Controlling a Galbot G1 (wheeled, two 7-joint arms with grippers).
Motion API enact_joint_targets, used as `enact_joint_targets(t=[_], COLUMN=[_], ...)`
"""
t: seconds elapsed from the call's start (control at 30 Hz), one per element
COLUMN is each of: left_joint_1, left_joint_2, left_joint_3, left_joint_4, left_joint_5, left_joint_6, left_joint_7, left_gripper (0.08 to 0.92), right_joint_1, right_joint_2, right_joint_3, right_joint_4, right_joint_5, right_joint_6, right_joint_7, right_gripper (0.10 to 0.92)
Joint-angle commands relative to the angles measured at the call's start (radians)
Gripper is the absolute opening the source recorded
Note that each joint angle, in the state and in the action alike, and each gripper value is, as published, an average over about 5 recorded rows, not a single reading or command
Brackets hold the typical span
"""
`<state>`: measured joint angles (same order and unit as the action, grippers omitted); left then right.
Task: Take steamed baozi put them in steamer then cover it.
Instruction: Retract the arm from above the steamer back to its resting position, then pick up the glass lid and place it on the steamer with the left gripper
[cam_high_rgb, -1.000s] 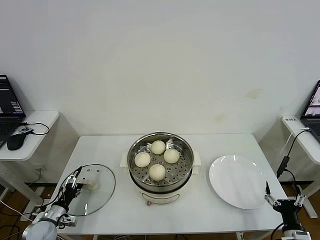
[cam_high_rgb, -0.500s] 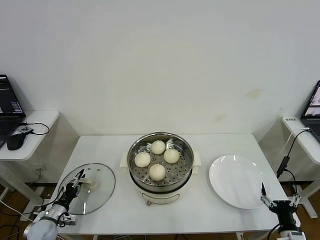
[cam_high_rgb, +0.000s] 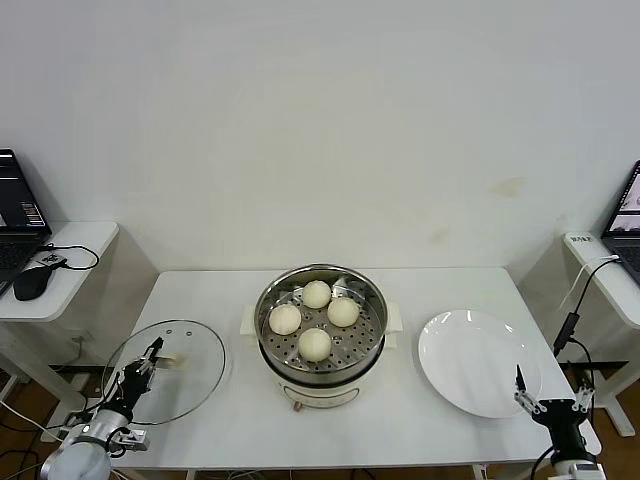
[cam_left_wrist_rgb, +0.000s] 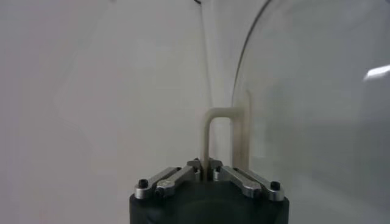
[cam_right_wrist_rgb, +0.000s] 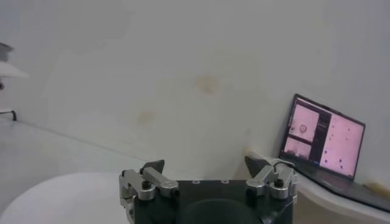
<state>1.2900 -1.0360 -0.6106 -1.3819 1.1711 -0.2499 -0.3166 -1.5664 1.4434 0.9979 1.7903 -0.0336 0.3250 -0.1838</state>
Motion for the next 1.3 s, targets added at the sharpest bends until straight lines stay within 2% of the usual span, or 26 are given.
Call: enact_joint_targets(t=[0.03,0.3,0.43,0.57,0.8,0.93,1.07,1.3], left_joint_1=[0.232,0.344,0.334,0.293,0.154,0.031,-0.065,-0.118], left_joint_2=[-0.02,-0.044,-0.032,0.019,0.121,0.141,0.107,0.014], left_joint_3=[-0.111,-0.142,-0.106,-0.035,0.109,0.207,0.278,0.346], left_joint_4=[-0.367,-0.668,-0.792,-0.864,-0.846,-0.802,-0.767,-0.752], left_joint_5=[-0.153,-0.222,-0.244,-0.288,-0.336,-0.302,-0.214,-0.052], left_joint_6=[0.203,0.39,0.435,0.487,0.562,0.6,0.645,0.74], left_joint_7=[0.058,0.198,0.24,0.286,0.323,0.348,0.411,0.589], left_gripper=[0.139,0.139,0.139,0.139,0.139,0.139,0.139,0.139], right_joint_1=[0.004,-0.004,-0.004,0.003,0.017,0.028,0.034,0.042], right_joint_2=[-0.008,-0.018,-0.02,-0.017,-0.003,0.014,0.023,0.048], right_joint_3=[-0.026,-0.082,-0.11,-0.135,-0.177,-0.186,-0.199,-0.239], right_joint_4=[0.002,0.018,0.024,0.015,0.003,0.001,-0.001,-0.011], right_joint_5=[-0.016,-0.025,-0.027,-0.041,-0.081,-0.114,-0.14,-0.23], right_joint_6=[0.008,0.009,0.005,0.003,-0.009,-0.011,-0.017,-0.014], right_joint_7=[0.004,0.009,0.009,0.014,0.03,0.04,0.05,0.08], right_gripper=[0.823,0.823,0.823,0.823,0.823,0.823,0.823,0.823])
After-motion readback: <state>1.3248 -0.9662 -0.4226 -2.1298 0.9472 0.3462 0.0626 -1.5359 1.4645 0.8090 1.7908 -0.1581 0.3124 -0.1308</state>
